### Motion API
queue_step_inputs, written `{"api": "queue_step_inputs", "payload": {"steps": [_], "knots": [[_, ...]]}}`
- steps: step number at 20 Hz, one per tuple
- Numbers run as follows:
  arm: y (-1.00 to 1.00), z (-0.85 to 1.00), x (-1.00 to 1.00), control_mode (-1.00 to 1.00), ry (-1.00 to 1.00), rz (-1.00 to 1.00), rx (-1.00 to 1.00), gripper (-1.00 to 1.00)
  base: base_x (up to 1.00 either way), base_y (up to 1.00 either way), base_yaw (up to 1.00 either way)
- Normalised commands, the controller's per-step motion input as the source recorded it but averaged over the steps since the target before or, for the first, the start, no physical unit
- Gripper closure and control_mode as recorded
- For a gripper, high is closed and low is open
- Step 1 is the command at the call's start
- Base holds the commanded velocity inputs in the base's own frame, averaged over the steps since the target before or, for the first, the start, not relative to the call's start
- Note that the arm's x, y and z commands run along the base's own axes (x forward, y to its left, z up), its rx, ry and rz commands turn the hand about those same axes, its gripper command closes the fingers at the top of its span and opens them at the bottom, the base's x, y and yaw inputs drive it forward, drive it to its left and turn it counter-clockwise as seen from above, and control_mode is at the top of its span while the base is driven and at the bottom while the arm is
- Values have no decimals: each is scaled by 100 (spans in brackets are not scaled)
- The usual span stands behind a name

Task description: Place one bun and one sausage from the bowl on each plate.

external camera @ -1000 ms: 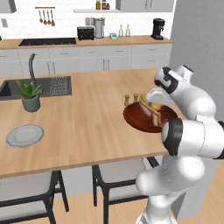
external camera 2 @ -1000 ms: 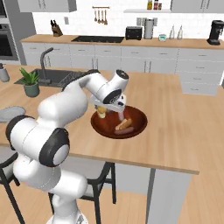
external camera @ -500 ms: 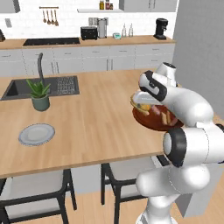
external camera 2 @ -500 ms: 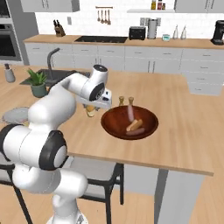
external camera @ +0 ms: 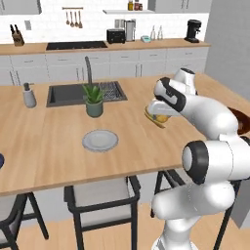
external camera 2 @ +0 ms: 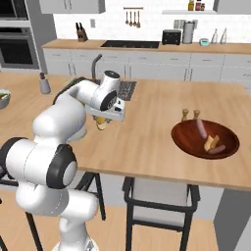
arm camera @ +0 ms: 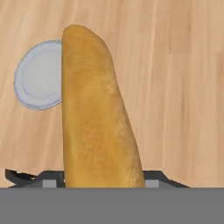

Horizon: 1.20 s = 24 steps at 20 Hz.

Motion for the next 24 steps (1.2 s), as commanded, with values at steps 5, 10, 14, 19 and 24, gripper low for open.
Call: {"api": "queue_step_inputs", "payload": {"steps": [5, 10, 14, 19, 24], "knots": [[0, 0, 0, 100, 0, 0, 0, 100, -4, 96, -6], [38, -5, 42, -100, 1, -1, -2, 100, 0, 0, 0], [0, -47, 62, -100, 1, 0, -2, 100, 0, 0, 0], [27, -80, 30, -100, 1, 0, -15, 100, 0, 0, 0], [8, -50, 2, -100, 1, 0, -6, 100, 0, 0, 0]]}}
